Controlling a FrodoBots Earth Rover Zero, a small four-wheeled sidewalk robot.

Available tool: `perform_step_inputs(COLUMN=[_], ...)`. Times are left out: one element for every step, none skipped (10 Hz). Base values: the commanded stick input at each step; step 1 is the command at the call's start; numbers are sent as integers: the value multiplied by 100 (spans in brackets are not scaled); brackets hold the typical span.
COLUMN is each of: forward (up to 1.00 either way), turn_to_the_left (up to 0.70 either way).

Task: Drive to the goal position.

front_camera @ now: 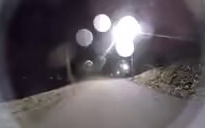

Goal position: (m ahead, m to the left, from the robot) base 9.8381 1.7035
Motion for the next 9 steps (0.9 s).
perform_step_inputs(forward=[100, 100, 100, 100, 100, 100, 100, 100, 100], turn_to_the_left=[0, 0, 0, 0, 0, 0, 0, 0, 0])
